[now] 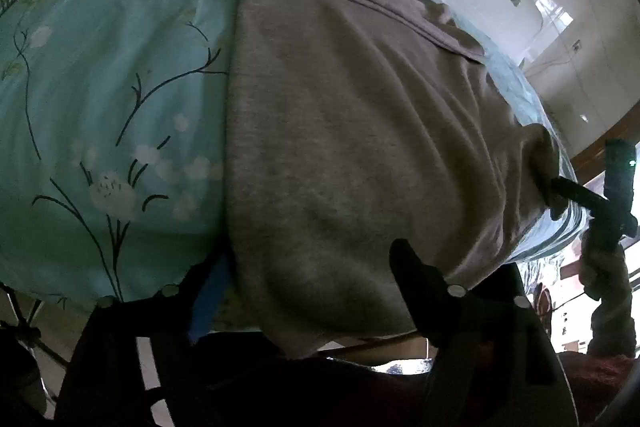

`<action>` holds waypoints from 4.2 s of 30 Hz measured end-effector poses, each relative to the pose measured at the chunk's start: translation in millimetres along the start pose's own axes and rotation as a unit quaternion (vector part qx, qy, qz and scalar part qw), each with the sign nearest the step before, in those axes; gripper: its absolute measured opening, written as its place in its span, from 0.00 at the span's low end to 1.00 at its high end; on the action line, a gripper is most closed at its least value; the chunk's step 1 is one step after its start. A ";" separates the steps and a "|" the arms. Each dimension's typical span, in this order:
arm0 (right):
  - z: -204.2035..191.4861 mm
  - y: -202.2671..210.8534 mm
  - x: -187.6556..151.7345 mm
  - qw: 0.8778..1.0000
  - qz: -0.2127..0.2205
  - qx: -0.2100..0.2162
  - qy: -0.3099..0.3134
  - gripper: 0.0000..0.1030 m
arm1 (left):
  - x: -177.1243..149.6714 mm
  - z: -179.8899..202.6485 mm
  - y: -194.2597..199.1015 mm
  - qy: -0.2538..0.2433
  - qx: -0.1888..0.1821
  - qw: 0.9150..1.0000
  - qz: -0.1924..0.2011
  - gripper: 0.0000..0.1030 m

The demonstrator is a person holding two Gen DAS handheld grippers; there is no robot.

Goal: Fold small clothes

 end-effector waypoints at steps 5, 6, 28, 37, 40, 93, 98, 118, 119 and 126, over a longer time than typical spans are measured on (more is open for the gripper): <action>13.9 32.6 -14.6 0.988 0.029 0.132 -0.074 0.12 | 2.0 -4.9 2.0 -0.015 0.026 1.000 0.006 0.12; 18.3 44.6 -19.2 0.981 0.041 0.166 -0.087 0.12 | 1.4 -7.0 3.6 -0.014 0.020 1.000 0.004 0.10; 31.3 24.8 -40.0 0.959 0.023 0.266 -0.092 0.51 | -9.6 4.4 -2.6 -0.046 -0.054 0.997 -0.012 0.25; 28.1 35.2 -38.5 0.944 0.044 0.312 -0.099 0.09 | -0.7 11.2 27.6 -0.048 -0.082 0.995 0.025 0.08; 29.9 50.8 -25.2 0.934 0.075 0.333 -0.104 0.09 | 9.2 16.5 50.6 -0.036 -0.096 0.993 0.056 0.07; 56.1 -89.7 245.0 0.994 0.017 0.104 0.043 0.40 | 294.2 20.1 -88.0 -0.031 0.024 0.997 0.060 0.62; 66.3 -134.9 275.2 0.997 -0.025 0.050 0.049 0.26 | 317.7 21.9 -115.3 -0.045 0.066 0.996 0.041 0.63; 114.1 -74.0 274.0 0.968 0.152 0.084 -0.183 0.25 | 374.8 -61.6 -53.3 0.147 0.034 0.974 0.167 0.62; 106.5 -72.1 262.5 0.968 0.149 0.092 -0.180 0.26 | 356.6 -56.3 -48.0 0.148 0.025 0.975 0.167 0.62; 67.5 -73.8 194.9 0.967 0.114 0.127 -0.191 0.27 | 247.6 -19.1 -29.9 0.151 -0.011 0.978 0.143 0.62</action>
Point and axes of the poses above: each gripper's, at about its wrist camera, not at the fingertips, and y roughly against the way its jaws point, z to its right, x to its top, the point moved 7 cm from there along -y, roughly the way its jaws point, and after that the axes turned 4 degrees about -z, right-handed, at the moved point
